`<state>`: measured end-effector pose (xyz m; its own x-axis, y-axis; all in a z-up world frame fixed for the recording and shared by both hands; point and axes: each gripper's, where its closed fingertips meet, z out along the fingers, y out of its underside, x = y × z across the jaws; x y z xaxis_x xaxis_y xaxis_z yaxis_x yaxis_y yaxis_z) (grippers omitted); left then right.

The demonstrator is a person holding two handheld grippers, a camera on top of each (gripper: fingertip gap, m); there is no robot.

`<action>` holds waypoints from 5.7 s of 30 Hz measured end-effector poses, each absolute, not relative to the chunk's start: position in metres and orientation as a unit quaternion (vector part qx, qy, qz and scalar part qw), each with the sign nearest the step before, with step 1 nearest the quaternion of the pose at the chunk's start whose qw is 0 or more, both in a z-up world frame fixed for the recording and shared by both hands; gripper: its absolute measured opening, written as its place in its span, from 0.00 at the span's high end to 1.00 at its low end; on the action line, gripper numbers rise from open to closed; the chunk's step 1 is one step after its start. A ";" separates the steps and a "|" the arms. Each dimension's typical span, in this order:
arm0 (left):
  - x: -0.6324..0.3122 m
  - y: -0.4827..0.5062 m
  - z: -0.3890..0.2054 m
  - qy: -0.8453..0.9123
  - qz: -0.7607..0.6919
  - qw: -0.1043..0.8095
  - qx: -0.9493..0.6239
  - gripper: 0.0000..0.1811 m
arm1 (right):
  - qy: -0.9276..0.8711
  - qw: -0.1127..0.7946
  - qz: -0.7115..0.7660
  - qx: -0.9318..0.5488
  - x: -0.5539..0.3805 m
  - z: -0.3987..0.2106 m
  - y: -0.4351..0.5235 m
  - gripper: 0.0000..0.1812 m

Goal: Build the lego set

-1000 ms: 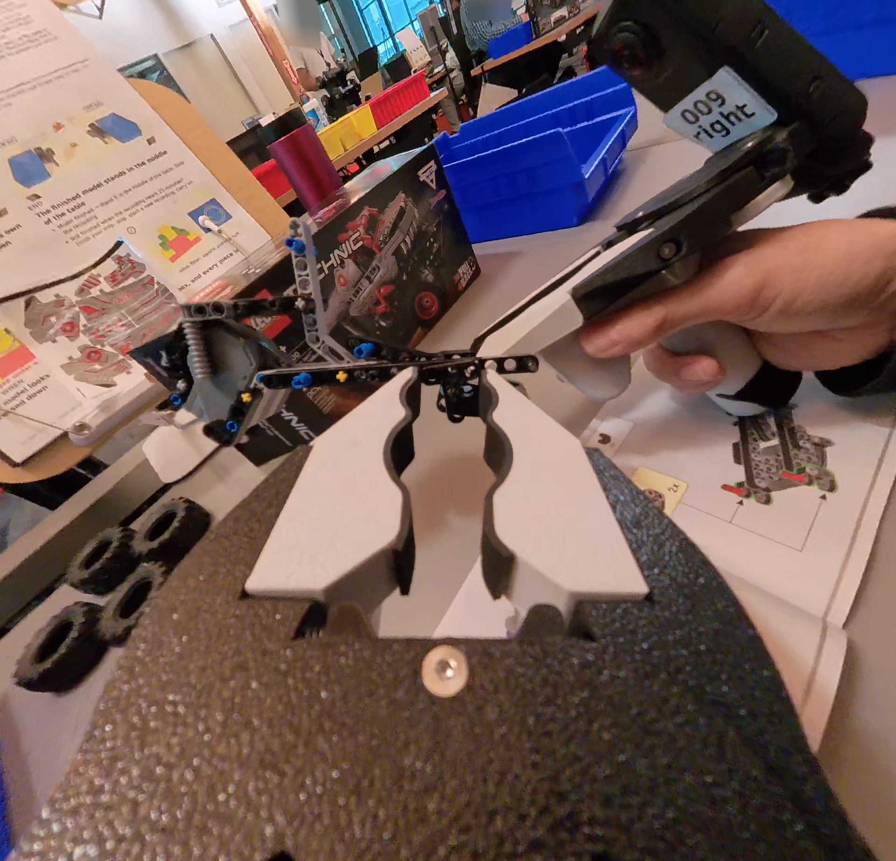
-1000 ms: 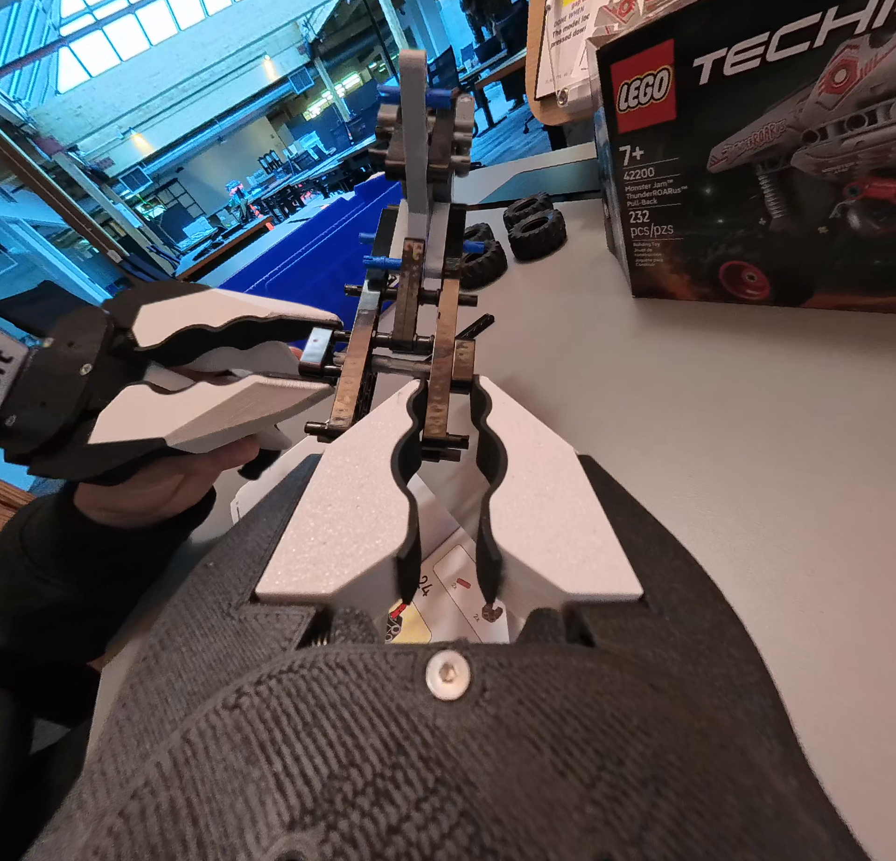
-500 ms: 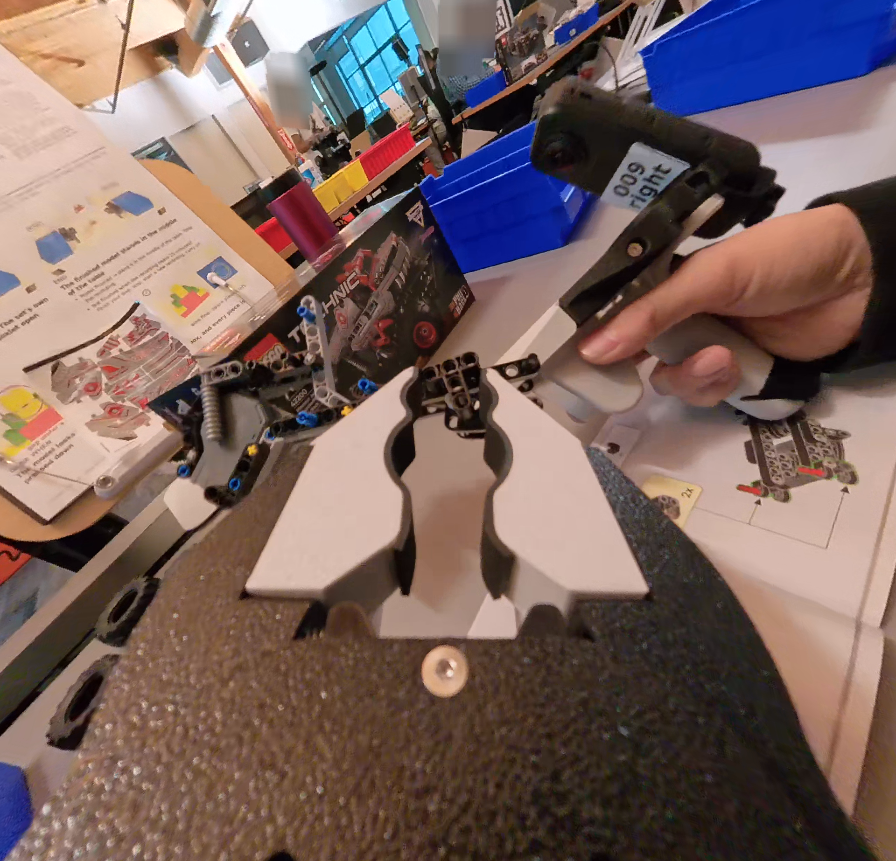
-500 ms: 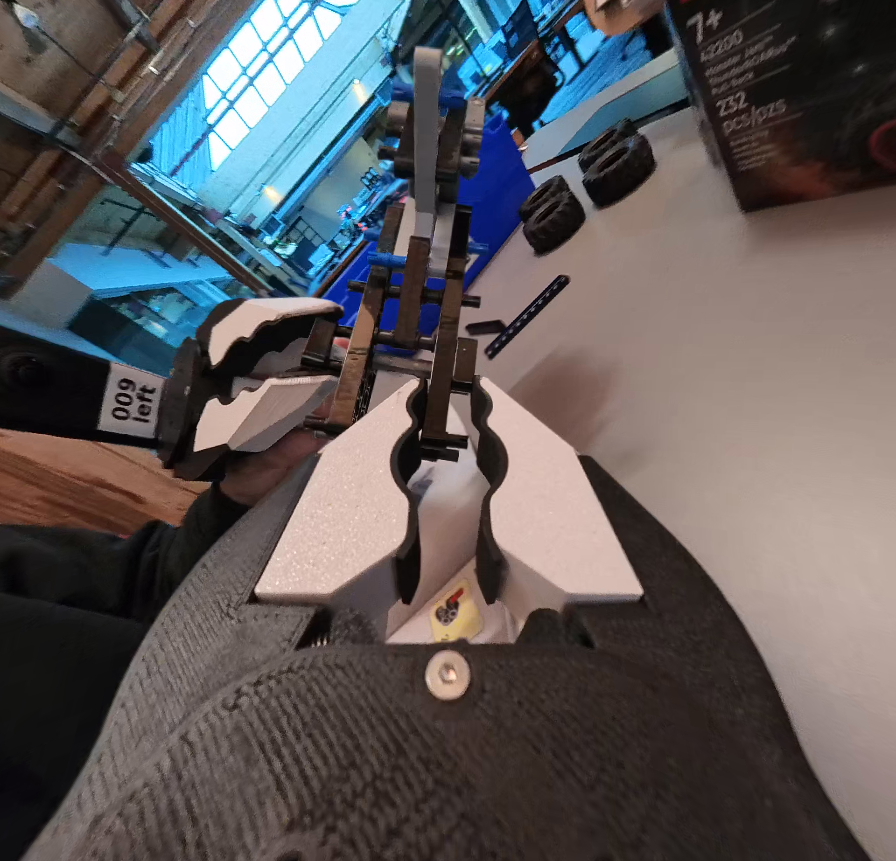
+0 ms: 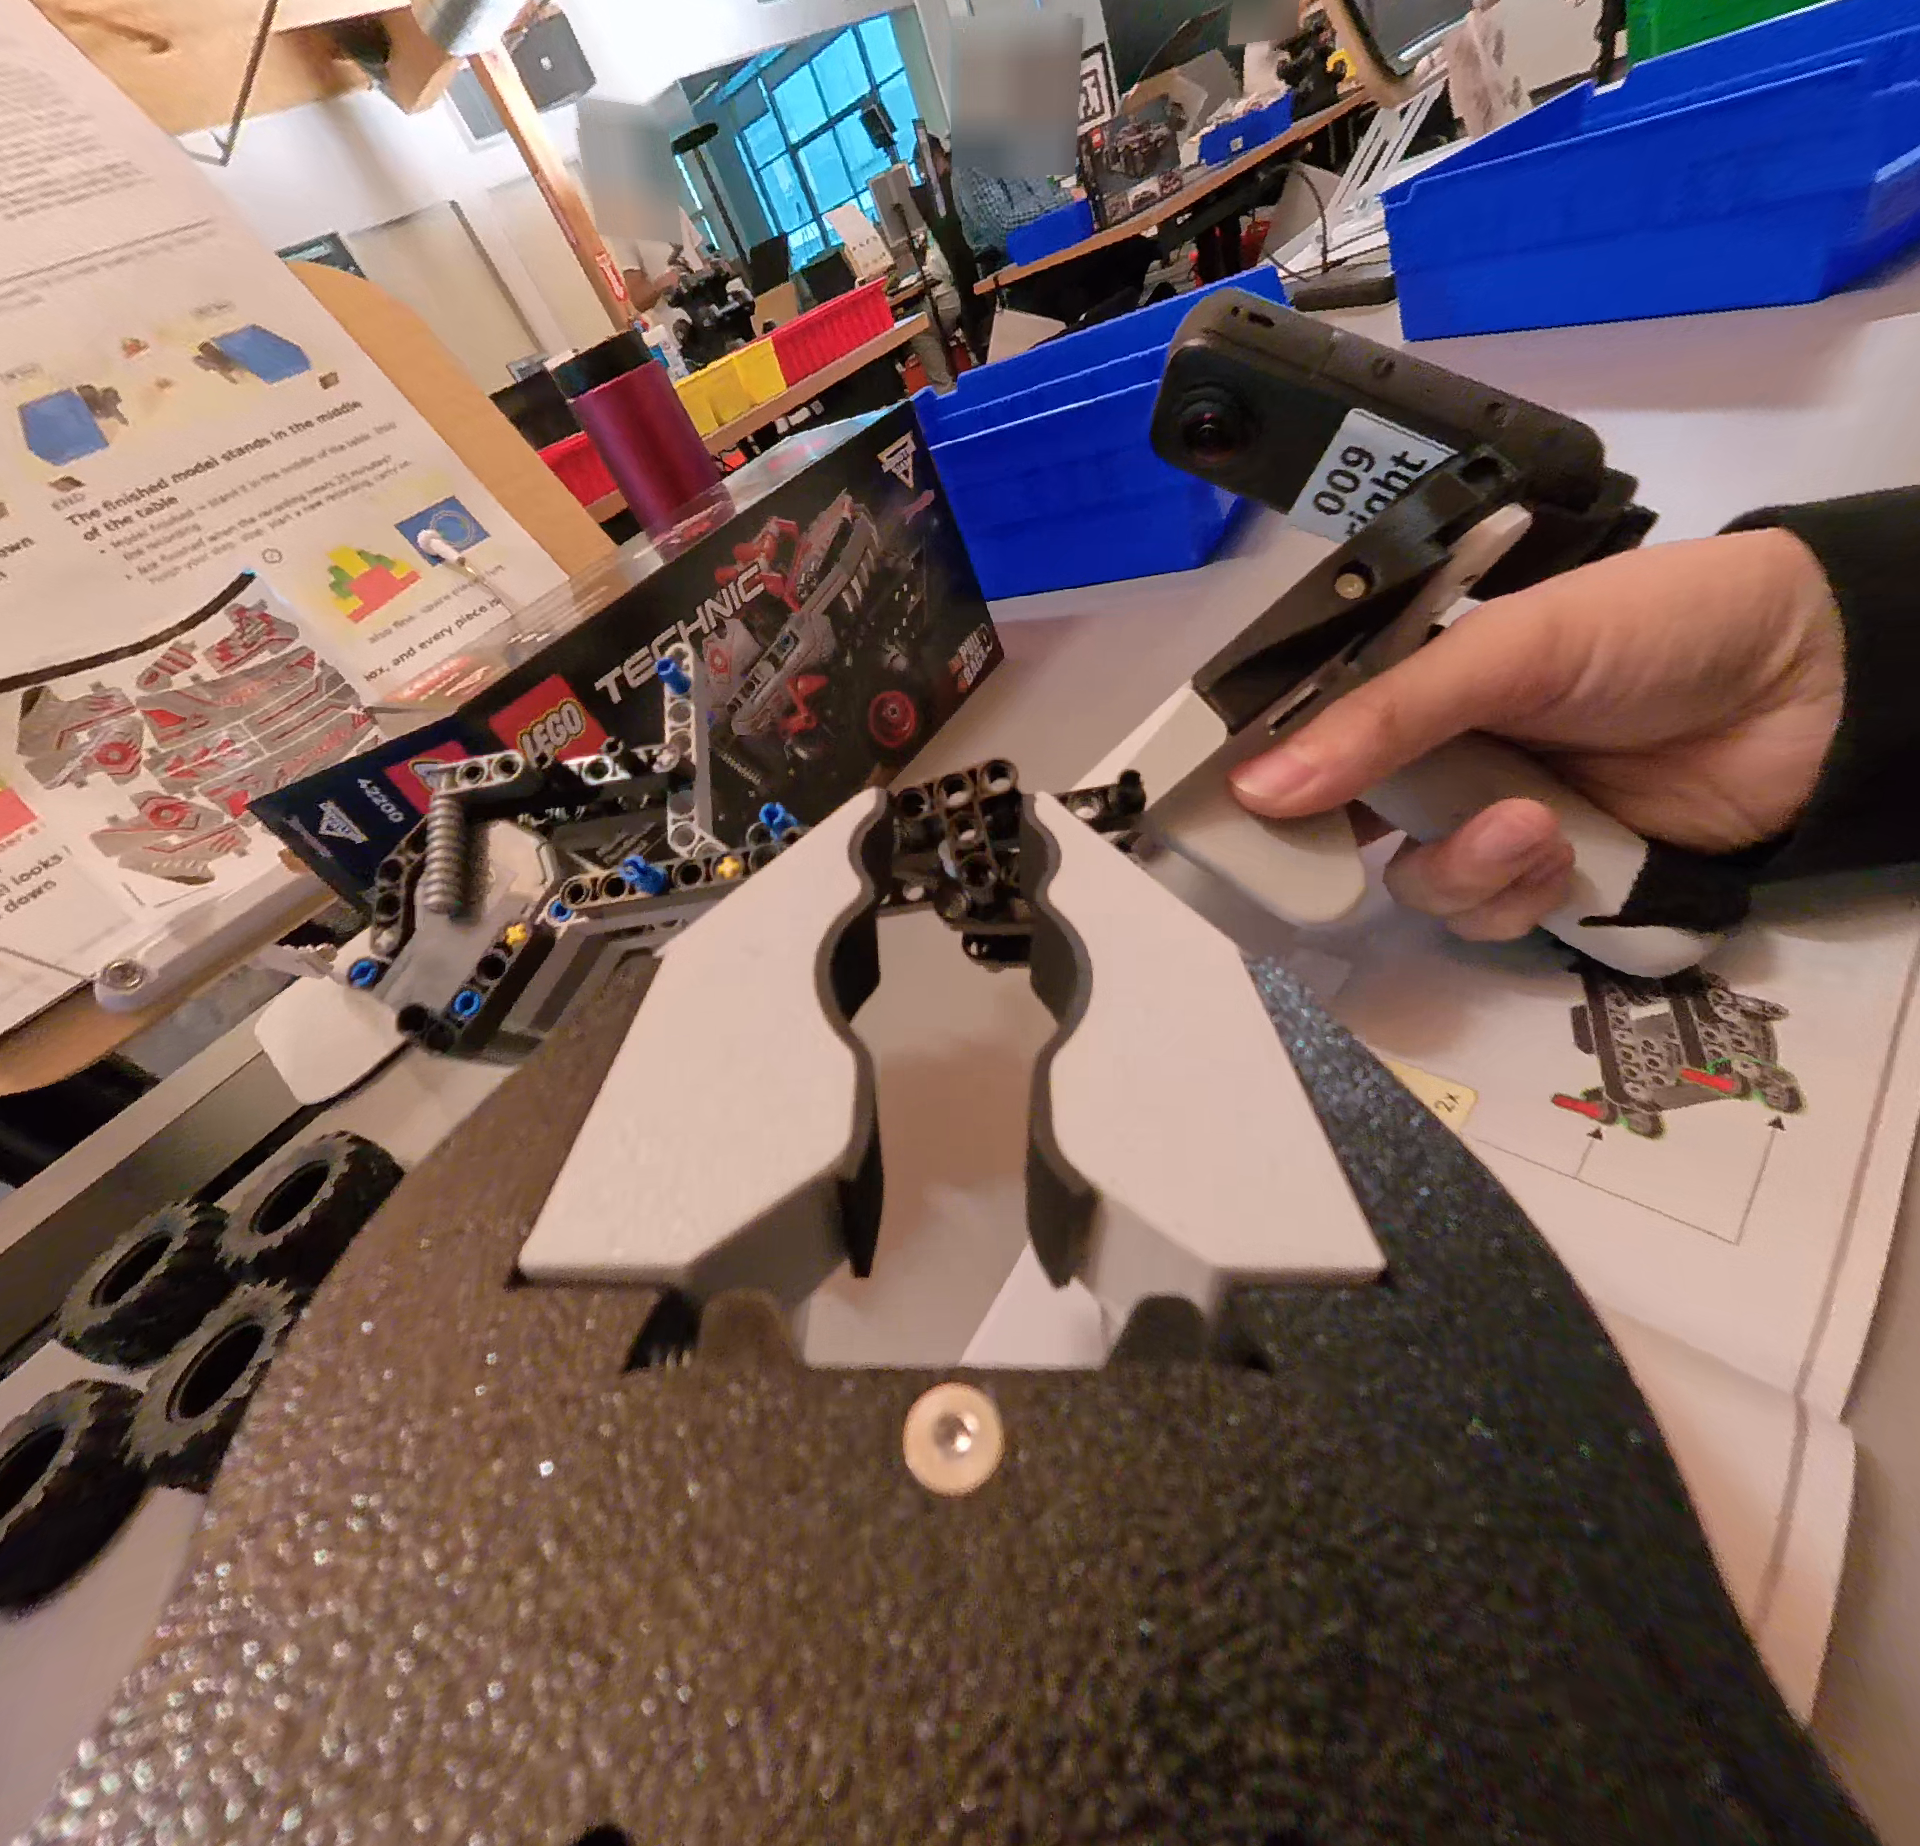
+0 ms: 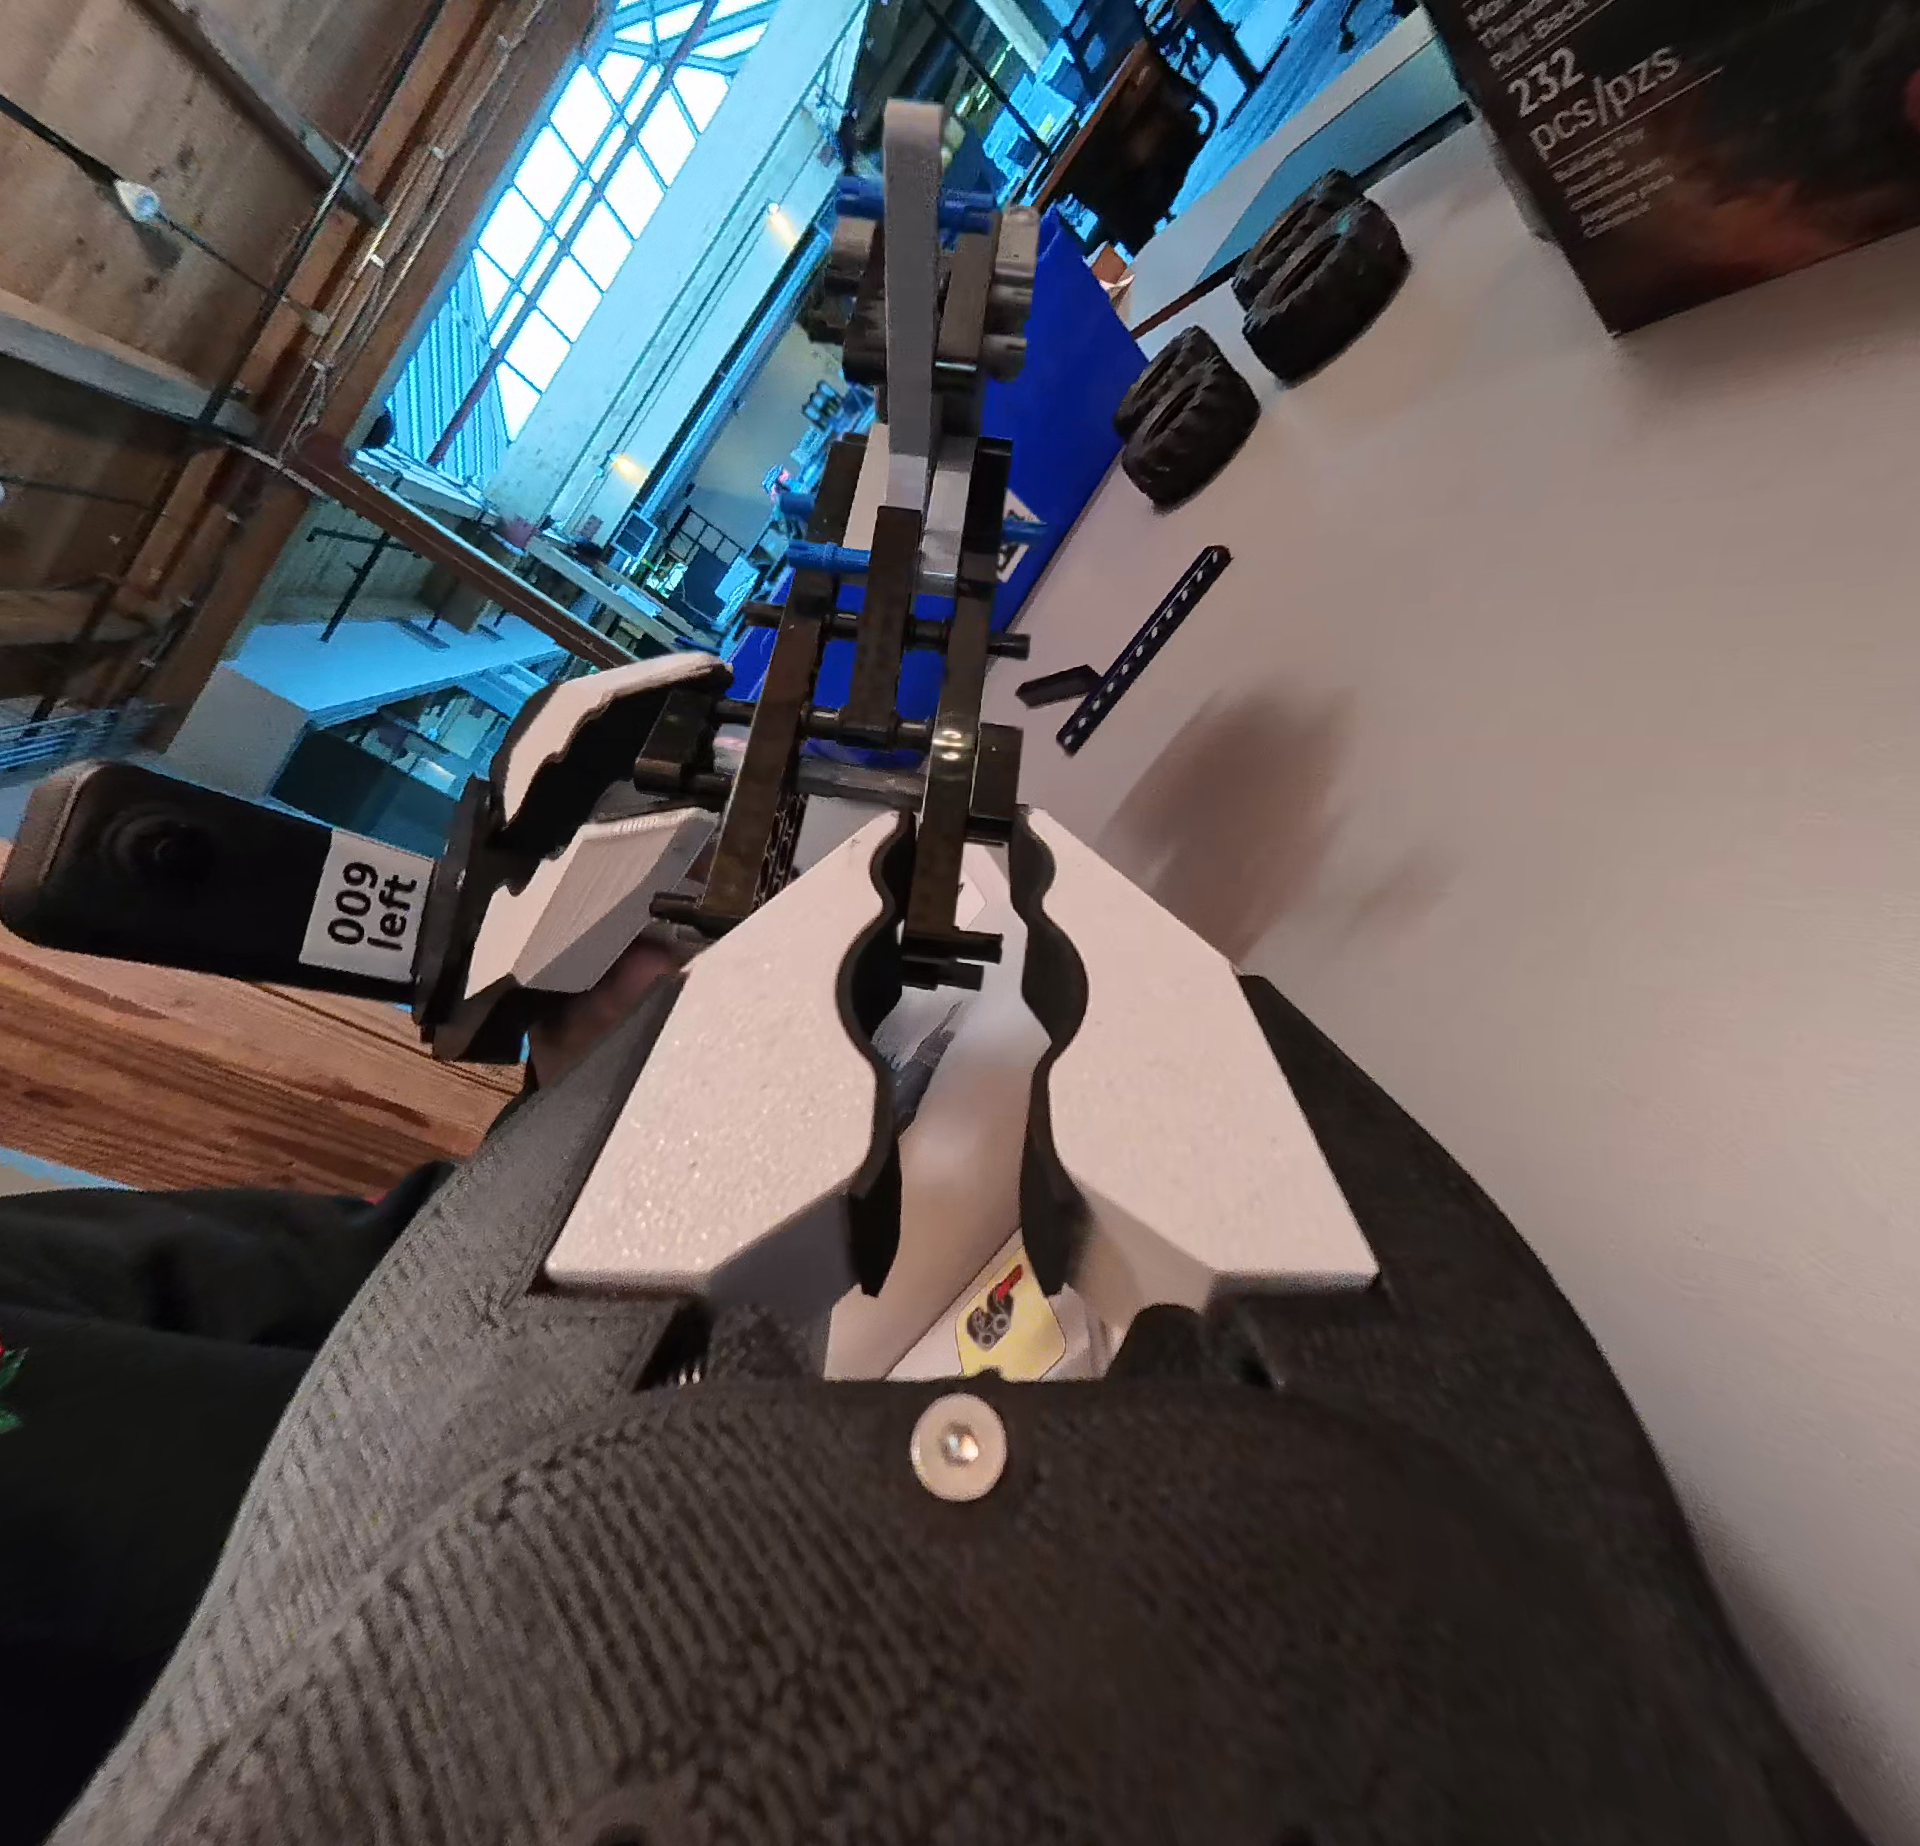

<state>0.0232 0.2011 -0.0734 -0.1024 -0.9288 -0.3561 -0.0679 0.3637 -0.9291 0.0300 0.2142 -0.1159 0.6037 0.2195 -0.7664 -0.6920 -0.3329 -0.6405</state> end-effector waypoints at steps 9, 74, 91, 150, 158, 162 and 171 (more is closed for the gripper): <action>0.025 0.199 -0.073 0.611 -0.415 0.539 -0.405 0.88 | 0.176 0.555 0.415 -0.699 0.033 -0.115 0.214 0.92; 0.010 0.209 -0.061 0.606 -0.419 0.537 -0.410 0.97 | 0.152 0.595 0.332 -0.716 0.051 -0.111 0.215 0.92; 0.012 0.204 -0.065 0.613 -0.401 0.546 -0.407 0.98 | 0.133 0.604 0.356 -0.701 0.033 -0.104 0.216 0.91; 0.013 0.202 -0.067 0.623 -0.388 0.500 -0.459 0.97 | 0.099 0.645 0.305 -0.693 0.036 -0.092 0.214 0.92; 0.009 0.211 -0.074 0.660 -0.378 0.501 -0.413 0.97 | 0.039 0.671 0.127 -0.729 0.042 -0.087 0.215 0.92; 0.010 0.213 -0.076 0.659 -0.378 0.499 -0.418 0.97 | 0.011 0.678 0.034 -0.735 0.046 -0.081 0.214 0.92; 0.013 0.220 -0.086 0.669 -0.296 0.540 -0.415 0.97 | 0.004 0.650 -0.122 -0.750 0.052 -0.081 0.214 0.92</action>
